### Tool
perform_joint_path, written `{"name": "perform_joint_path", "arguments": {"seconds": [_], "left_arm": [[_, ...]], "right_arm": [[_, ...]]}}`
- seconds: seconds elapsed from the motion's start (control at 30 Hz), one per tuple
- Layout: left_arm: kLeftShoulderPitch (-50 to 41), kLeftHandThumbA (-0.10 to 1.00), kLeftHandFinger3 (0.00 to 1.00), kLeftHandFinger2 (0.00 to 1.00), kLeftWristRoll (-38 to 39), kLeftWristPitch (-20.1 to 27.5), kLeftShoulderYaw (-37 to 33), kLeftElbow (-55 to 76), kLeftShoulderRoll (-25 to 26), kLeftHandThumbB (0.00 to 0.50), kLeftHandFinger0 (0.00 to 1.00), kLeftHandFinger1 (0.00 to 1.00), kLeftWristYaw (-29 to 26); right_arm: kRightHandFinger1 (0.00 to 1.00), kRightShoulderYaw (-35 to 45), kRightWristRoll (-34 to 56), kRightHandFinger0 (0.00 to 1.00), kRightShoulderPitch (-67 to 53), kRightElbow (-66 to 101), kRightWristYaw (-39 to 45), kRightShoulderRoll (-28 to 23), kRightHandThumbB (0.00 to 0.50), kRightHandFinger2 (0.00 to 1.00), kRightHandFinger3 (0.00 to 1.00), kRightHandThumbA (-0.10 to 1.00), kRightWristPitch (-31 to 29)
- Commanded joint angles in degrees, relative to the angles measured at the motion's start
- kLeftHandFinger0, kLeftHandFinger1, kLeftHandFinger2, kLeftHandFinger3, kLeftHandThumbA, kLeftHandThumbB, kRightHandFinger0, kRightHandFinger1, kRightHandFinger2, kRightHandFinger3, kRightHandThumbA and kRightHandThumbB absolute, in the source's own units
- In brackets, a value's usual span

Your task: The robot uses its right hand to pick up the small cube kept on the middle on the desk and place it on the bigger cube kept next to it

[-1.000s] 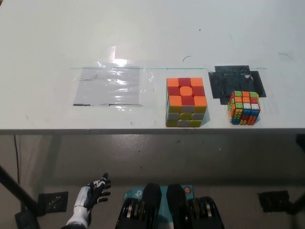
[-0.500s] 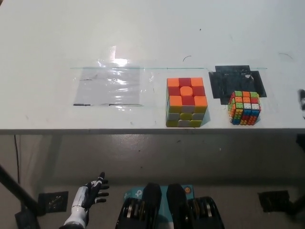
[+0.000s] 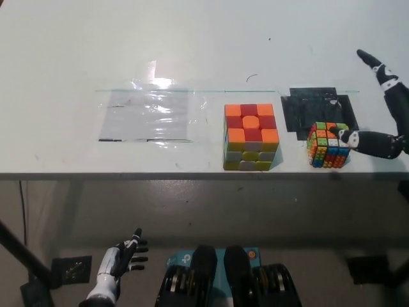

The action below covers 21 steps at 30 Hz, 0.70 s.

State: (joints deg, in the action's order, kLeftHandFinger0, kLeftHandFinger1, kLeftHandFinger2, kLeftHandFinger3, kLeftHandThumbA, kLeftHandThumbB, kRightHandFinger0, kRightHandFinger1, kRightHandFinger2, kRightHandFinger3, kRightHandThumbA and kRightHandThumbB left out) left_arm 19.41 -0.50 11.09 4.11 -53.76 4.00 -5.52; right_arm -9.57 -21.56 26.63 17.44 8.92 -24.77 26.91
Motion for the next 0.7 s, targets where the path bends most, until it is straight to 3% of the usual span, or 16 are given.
{"name": "perform_joint_path", "arguments": {"seconds": [0.0,0.13,0.3,0.4,0.53,0.57,0.67], "left_arm": [[2.08,0.78,0.66,0.68,0.41,1.03,0.16,0.70,0.42,0.140,0.69,0.64,-0.03],[2.66,0.78,0.62,0.63,-0.10,1.47,0.00,0.08,0.34,0.143,0.64,0.60,-0.84],[3.23,0.78,0.64,0.67,0.04,1.03,0.05,0.37,0.42,0.120,0.66,0.62,-0.64],[3.66,0.79,0.59,0.64,-0.12,1.03,-0.06,0.83,0.57,0.091,0.64,0.60,-0.62],[4.10,0.80,0.63,0.65,-0.05,1.50,-0.22,0.06,0.94,0.096,0.65,0.60,0.12],[4.27,0.81,0.68,0.71,-0.48,1.85,-0.44,-0.37,1.00,0.095,0.71,0.66,-0.32],[4.58,0.80,0.66,0.69,-0.13,1.63,-0.22,-0.27,0.97,0.095,0.70,0.65,-0.30]], "right_arm": [[1.00,-1.08,-2.38,1.00,3.03,-2.03,1.00,0.07,0.500,1.00,1.00,0.85,-0.54],[1.00,-1.23,-2.17,1.00,3.09,-3.74,0.30,1.02,0.500,1.00,1.00,0.81,-1.80],[1.00,-0.84,-2.01,1.00,2.88,-6.23,-0.86,2.58,0.487,1.00,1.00,0.76,-3.24],[1.00,-0.64,-1.89,1.00,2.97,-8.38,-1.06,3.40,0.491,1.00,1.00,0.77,-3.83],[1.00,-0.81,-2.09,1.00,2.76,-10.39,-1.25,3.88,0.485,1.00,1.00,0.77,-4.77],[1.00,-1.35,-2.55,1.00,2.96,-11.96,-1.53,4.25,0.487,1.00,1.00,0.76,-5.21],[1.00,-1.70,-3.02,1.00,3.45,-13.77,-1.96,4.71,0.500,1.00,1.00,0.76,-6.45]]}}
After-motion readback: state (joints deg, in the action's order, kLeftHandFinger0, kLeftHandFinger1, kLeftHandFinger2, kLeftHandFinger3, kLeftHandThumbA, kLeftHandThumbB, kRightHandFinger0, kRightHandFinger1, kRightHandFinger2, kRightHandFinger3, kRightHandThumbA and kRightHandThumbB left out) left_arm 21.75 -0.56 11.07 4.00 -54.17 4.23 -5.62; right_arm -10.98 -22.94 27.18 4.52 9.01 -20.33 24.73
